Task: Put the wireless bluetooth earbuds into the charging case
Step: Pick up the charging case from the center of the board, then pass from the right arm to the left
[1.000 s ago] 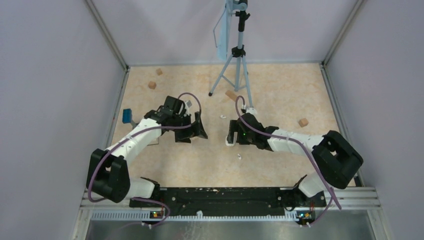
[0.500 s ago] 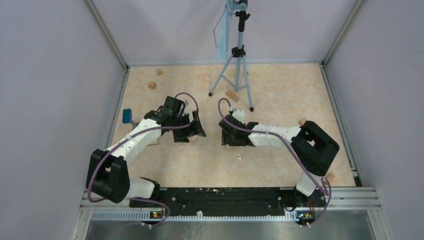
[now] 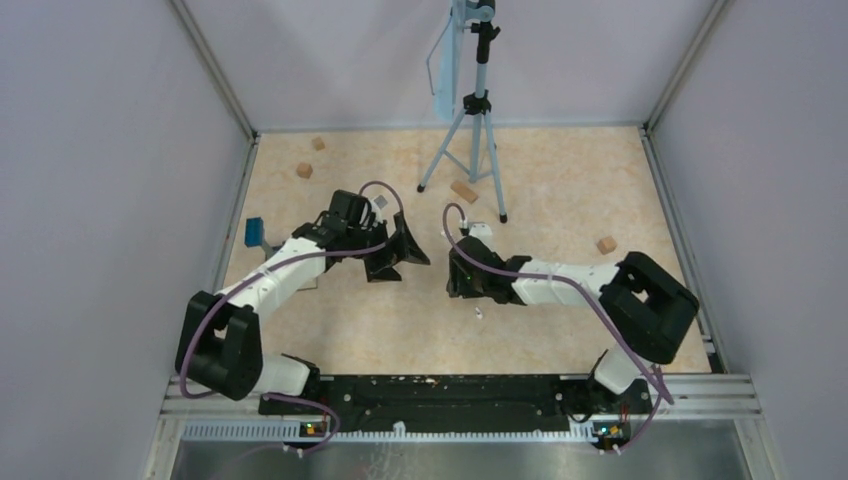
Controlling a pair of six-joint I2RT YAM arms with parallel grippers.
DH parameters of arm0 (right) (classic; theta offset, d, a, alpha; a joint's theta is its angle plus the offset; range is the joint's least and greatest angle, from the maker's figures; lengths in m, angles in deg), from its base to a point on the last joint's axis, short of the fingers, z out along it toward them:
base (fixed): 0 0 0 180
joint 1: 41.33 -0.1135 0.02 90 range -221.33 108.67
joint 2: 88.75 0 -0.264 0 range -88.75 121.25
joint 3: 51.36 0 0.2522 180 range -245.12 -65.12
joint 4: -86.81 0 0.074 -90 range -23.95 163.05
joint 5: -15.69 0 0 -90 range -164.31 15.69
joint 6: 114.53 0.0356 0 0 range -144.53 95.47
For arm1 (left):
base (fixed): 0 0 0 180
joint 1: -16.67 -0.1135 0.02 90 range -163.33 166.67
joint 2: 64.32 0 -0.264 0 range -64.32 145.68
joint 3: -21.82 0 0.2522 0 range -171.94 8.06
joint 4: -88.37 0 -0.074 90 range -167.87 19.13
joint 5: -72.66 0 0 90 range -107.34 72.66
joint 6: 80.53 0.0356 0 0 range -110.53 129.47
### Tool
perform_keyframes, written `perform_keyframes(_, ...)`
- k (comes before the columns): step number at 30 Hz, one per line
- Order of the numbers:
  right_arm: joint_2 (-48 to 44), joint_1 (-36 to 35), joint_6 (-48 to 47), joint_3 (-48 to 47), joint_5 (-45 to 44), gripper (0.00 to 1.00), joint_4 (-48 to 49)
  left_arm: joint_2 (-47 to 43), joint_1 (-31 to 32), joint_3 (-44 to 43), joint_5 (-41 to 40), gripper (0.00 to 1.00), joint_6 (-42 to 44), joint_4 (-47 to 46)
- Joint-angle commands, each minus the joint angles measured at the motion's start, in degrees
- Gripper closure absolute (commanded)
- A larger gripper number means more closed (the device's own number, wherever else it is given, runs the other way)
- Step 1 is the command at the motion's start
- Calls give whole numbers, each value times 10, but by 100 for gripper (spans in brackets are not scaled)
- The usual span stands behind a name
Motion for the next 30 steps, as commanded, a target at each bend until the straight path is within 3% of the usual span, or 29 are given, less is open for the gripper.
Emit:
perform_keyframes(1, -96, -4, -52, 68, 61, 58, 148, 18, 1, 46, 127, 1, -82, -174)
perform_keyframes(7, -147, -8, -85, 117, 126, 56, 247, 33, 5, 56, 147, 3, -70, -213)
perform_keyframes(13, -172, -9, -92, 131, 166, 56, 297, 44, 5, 70, 154, 25, -77, -221)
perform_keyframes(26, -175, -10, -89, 128, 171, 56, 309, 71, 7, 87, 219, 50, -86, -264)
perform_keyframes(30, -173, -10, -86, 127, 169, 54, 311, 81, 10, 87, 236, 65, -86, -273)
